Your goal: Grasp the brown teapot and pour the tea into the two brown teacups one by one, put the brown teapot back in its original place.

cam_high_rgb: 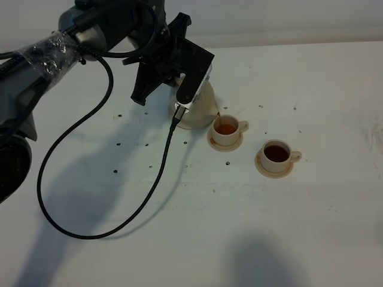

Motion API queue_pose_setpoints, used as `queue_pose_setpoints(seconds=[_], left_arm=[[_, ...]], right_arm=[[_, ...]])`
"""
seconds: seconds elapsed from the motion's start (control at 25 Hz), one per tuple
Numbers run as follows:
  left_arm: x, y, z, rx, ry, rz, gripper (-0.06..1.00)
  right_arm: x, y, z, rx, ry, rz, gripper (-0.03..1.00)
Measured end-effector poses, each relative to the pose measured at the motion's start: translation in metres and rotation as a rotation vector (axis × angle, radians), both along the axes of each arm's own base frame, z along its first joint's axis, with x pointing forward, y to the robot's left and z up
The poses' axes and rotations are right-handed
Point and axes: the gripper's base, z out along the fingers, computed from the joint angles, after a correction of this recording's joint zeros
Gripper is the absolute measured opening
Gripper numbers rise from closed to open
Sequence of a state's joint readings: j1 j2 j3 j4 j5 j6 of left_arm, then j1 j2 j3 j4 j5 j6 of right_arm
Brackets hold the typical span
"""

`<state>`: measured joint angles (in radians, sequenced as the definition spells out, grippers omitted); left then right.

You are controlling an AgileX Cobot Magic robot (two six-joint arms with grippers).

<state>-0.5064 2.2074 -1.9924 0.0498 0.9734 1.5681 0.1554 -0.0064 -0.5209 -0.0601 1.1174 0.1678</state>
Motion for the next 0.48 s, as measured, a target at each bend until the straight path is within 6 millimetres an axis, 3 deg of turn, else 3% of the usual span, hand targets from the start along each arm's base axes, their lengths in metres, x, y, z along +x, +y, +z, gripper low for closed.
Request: queue_pose_setpoints(seconds=[0.48], left_arm=[[0.0004,0.0008,0.0000,0.007,-0.004,0.004,0.08]], right_arm=[[0.0000,0.0000,0.0000,0.001,0.000,0.000,0.41]])
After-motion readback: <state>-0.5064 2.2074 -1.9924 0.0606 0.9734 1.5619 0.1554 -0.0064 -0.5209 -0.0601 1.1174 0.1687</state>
